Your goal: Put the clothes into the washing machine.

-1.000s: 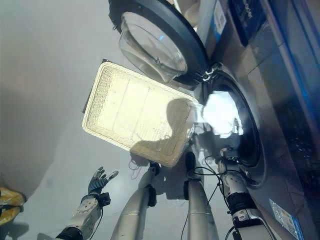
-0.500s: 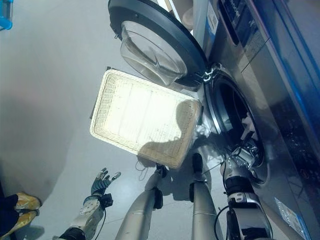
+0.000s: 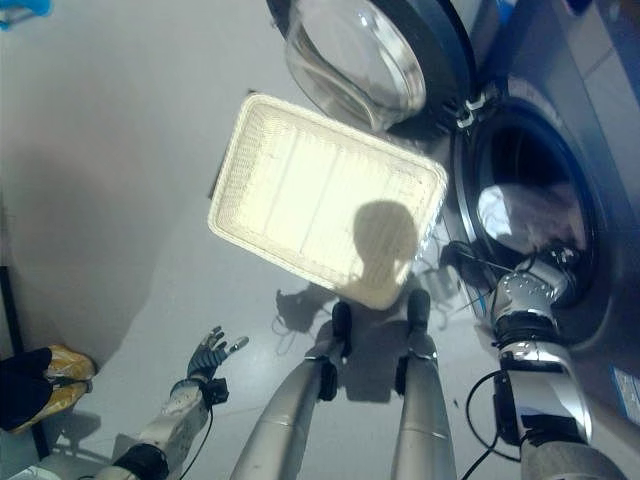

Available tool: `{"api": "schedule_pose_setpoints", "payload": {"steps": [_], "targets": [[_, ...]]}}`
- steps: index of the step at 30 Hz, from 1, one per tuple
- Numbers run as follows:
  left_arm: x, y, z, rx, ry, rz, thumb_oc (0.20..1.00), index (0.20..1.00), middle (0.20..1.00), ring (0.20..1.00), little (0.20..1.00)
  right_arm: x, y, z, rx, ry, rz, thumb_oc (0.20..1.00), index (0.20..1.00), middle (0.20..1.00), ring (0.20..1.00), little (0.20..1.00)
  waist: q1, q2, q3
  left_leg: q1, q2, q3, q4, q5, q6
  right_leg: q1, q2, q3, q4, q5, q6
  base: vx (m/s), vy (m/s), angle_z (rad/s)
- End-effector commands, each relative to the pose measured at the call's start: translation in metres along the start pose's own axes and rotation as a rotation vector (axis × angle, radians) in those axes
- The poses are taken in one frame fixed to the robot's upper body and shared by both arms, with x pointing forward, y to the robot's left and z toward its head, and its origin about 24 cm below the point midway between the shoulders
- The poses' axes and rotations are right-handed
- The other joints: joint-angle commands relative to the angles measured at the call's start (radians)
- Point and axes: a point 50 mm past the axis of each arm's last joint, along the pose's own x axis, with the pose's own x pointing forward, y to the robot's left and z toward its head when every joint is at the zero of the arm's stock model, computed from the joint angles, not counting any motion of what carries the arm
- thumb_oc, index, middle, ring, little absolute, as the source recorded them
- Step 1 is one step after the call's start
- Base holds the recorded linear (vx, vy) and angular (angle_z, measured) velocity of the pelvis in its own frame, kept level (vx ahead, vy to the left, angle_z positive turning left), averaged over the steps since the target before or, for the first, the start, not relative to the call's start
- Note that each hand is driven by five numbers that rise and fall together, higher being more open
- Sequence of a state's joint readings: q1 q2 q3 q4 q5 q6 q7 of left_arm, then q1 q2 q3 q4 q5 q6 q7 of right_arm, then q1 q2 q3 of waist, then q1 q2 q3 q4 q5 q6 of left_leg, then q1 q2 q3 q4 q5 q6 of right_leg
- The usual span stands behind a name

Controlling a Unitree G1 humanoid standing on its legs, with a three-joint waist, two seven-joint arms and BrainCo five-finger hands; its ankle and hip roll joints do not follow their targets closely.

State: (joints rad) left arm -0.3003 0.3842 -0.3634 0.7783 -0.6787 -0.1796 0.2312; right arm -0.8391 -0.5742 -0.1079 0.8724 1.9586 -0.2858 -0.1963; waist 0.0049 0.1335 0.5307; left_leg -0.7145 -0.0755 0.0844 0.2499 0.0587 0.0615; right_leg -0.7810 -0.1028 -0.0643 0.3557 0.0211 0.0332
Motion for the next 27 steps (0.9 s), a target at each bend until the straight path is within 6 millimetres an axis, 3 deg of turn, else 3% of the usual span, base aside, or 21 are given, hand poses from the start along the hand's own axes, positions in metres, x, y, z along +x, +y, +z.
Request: {"api": "schedule_pose_setpoints", "payload": {"steps": [1,7,19,20,21,22,24,25,26,27], "targets": [[-0.002,0.013,-0.010,-0.002,0.010,0.048,1.000,1.000,1.000,1.000,1.000,-0.001,-0.021,0.030,-0.034,0.011,0.154,1.000,1.000,1.000,1.000,1.000,0.002,0.013,-0.011,0.068,-0.001,-0.039,-0.100,0.047,-0.074,0.077,0.080,-0.068,-0.036,-0.008,-0.002,0.00,0.000,0.00],[0.002,0.010,-0.002,-0.004,-0.001,0.043,1.000,1.000,1.000,1.000,1.000,0.001,-0.020,0.026,-0.075,0.009,0.211,1.000,1.000,1.000,1.000,1.000,0.012,0.019,-0.011,0.078,-0.003,-0.035,-0.117,0.052,-0.070,0.083,0.077,-0.071,-0.050,0.005,0.006,-0.02,0.021,-0.01],[0.001,0.014,-0.009,-0.012,0.024,0.060,1.000,1.000,1.000,1.000,1.000,-0.005,-0.027,0.018,-0.086,0.005,0.332,1.000,1.000,1.000,1.000,1.000,0.009,0.017,-0.011,0.120,-0.004,-0.030,-0.144,0.045,-0.067,0.114,0.069,-0.070,-0.076,0.012,0.020,-0.02,0.040,0.01],[0.002,0.016,-0.008,-0.015,0.025,0.059,1.000,1.000,1.000,1.000,1.000,-0.006,-0.035,0.010,-0.238,0.056,0.314,1.000,1.000,1.000,1.000,1.000,0.009,0.012,-0.011,0.127,-0.002,-0.028,-0.149,0.044,-0.065,0.120,0.067,-0.071,-0.083,0.018,0.023,-0.06,0.037,0.00],[0.003,0.016,-0.007,-0.017,0.022,0.059,1.000,1.000,1.000,1.000,1.000,-0.006,-0.035,0.009,-0.258,0.058,0.316,1.000,1.000,1.000,1.000,1.000,0.010,0.011,-0.011,0.121,-0.002,-0.028,-0.149,0.051,-0.064,0.115,0.068,-0.072,-0.087,0.027,0.022,-0.08,0.061,0.00],[0.002,0.016,-0.008,-0.018,0.027,0.056,1.000,1.000,1.000,1.000,1.000,-0.007,-0.043,0.007,-0.455,0.072,0.295,1.000,1.000,1.000,1.000,1.000,0.011,0.006,-0.011,0.136,-0.003,-0.029,-0.148,0.041,-0.063,0.131,0.066,-0.073,-0.088,0.020,0.025,-0.05,0.038,0.01],[0.003,0.016,-0.007,-0.018,0.027,0.052,1.000,1.000,1.000,1.000,1.000,-0.010,-0.053,-0.001,-0.675,0.118,0.275,1.000,1.000,1.000,1.000,1.000,0.013,-0.001,-0.011,0.141,-0.005,-0.029,-0.143,0.038,-0.060,0.138,0.065,-0.076,-0.094,0.025,0.025,-0.04,0.037,0.06],[0.003,0.016,-0.007,-0.017,0.028,0.051,1.000,1.000,1.000,1.000,1.000,-0.010,-0.057,-0.001,-0.721,0.123,0.262,1.000,1.000,1.000,1.000,1.000,0.013,-0.004,-0.011,0.142,-0.006,-0.028,-0.141,0.037,-0.060,0.141,0.065,-0.077,-0.096,0.026,0.025,-0.06,0.038,0.09],[0.003,0.017,-0.006,-0.011,0.031,0.048,1.000,1.000,1.000,1.000,1.000,-0.013,-0.067,-0.005,-0.931,0.169,0.265,1.000,1.000,1.000,1.000,1.000,0.018,-0.011,-0.011,0.148,-0.007,-0.027,-0.135,0.033,-0.057,0.150,0.064,-0.080,-0.100,0.029,0.023,-0.05,0.034,0.06],[0.003,0.017,-0.007,-0.010,0.033,0.049,1.000,1.000,1.000,1.000,1.000,-0.014,-0.070,-0.008,-0.974,0.180,0.261,1.000,1.000,1.000,1.000,1.000,0.017,-0.014,-0.011,0.151,-0.008,-0.027,-0.131,0.031,-0.056,0.154,0.063,-0.082,-0.101,0.029,0.023,-0.06,0.058,0.03]]}}
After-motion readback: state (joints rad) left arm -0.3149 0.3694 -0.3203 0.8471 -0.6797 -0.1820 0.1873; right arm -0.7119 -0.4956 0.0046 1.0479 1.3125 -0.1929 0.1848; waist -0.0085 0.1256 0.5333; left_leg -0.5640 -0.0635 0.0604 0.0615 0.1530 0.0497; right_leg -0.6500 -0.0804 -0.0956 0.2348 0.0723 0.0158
